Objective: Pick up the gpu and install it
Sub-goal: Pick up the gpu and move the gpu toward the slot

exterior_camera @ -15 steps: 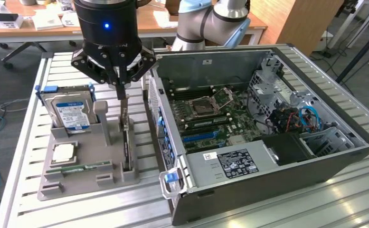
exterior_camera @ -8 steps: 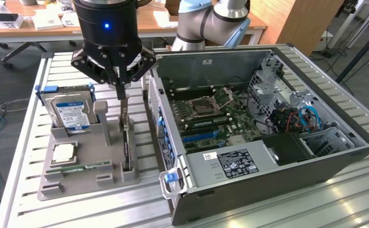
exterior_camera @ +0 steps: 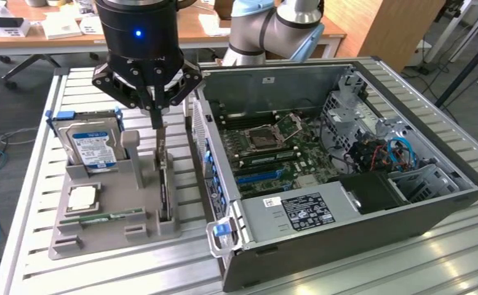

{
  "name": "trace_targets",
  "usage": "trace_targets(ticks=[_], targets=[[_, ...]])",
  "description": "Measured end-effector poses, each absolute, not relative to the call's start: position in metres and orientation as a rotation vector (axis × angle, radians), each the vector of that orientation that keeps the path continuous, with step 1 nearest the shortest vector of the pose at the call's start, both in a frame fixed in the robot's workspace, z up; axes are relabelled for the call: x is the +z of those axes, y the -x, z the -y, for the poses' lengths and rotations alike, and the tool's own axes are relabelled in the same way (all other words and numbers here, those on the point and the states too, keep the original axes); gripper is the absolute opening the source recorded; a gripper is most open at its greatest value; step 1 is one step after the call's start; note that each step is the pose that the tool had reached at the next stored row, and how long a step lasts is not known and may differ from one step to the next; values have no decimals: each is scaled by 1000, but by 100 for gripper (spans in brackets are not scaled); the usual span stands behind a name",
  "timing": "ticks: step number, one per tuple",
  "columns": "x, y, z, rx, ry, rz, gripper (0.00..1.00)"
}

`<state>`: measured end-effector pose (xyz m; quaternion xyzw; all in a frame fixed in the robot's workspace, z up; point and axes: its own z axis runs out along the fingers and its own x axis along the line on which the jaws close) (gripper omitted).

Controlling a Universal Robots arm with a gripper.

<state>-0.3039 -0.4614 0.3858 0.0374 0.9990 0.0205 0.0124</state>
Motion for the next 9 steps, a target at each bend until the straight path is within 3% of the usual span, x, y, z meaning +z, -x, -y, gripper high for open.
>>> trace_targets(ticks=[1, 3, 9], targets=[[386, 304, 461, 64, -117, -3114, 11], [386, 304, 461, 64, -117, -3114, 23], [386, 304, 461, 64, -117, -3114, 41]])
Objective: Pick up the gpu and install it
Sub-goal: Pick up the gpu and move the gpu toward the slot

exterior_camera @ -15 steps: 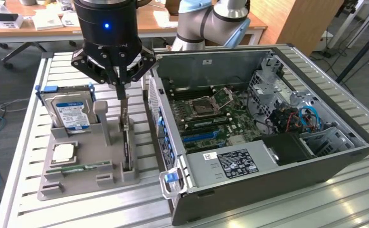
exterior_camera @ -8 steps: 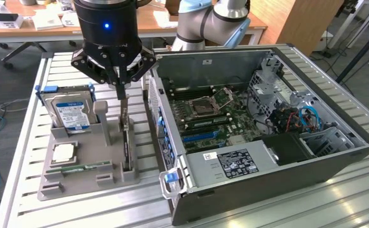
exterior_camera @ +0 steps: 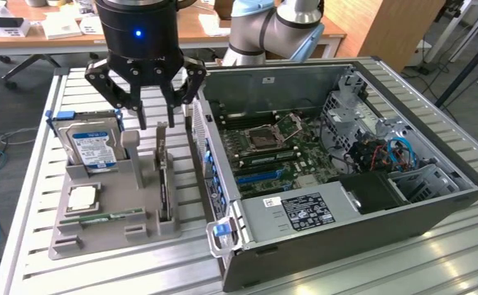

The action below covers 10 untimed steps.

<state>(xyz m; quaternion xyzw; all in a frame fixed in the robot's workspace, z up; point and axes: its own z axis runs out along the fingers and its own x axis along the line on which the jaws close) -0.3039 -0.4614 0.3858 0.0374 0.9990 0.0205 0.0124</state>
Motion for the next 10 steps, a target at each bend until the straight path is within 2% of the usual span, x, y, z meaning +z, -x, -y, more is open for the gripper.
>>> trace_targets(ticks=[1, 2, 3, 10], targets=[[386, 304, 461, 64, -117, -3114, 47], [386, 304, 461, 64, -117, -3114, 47], [386, 304, 461, 64, -117, -3114, 53], [380, 304, 461, 64, -117, -3114, 53]])
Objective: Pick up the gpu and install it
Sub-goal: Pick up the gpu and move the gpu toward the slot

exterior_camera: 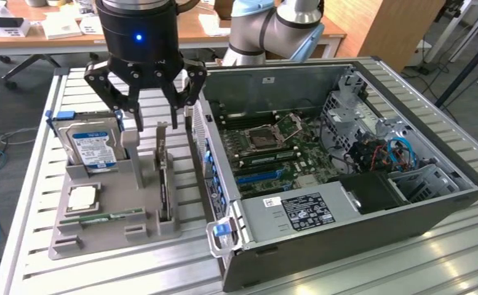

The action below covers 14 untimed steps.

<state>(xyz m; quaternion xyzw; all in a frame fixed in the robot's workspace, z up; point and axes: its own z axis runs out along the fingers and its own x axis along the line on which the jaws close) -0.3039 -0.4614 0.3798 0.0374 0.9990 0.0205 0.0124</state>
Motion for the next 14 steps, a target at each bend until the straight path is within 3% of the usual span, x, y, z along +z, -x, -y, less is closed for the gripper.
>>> trace_targets(ticks=[14], targets=[[354, 304, 461, 64, -117, -3114, 53]])
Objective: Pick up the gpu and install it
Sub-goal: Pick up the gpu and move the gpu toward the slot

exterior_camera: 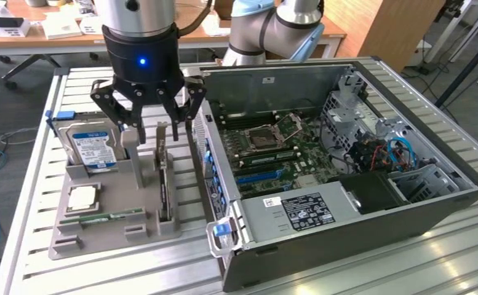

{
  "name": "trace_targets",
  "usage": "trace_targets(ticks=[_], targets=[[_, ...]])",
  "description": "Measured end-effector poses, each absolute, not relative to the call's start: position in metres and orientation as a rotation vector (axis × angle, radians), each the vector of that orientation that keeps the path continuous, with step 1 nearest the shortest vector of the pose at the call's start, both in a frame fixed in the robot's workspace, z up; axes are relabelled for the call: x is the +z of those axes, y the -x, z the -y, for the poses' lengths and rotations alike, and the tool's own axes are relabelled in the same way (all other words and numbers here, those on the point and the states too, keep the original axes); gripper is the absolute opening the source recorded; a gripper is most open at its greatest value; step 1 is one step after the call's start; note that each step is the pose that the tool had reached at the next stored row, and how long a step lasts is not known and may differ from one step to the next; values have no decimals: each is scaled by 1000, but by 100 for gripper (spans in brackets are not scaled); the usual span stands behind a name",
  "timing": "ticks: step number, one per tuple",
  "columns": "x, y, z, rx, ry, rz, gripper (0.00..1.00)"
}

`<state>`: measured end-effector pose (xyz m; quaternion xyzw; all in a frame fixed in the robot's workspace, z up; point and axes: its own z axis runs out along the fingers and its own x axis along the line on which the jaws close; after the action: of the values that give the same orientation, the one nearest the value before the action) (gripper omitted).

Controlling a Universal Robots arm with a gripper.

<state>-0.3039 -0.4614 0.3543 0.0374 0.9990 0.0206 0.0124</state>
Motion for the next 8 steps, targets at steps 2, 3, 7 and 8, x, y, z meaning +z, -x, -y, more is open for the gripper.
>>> trace_targets(ticks=[2, 3, 7, 8], targets=[[351, 304, 461, 64, -116, -3114, 53], [349, 304, 461, 64, -117, -3114, 53], [342, 304, 461, 64, -117, -3114, 53], [340, 304, 461, 64, -116, -3114, 53]])
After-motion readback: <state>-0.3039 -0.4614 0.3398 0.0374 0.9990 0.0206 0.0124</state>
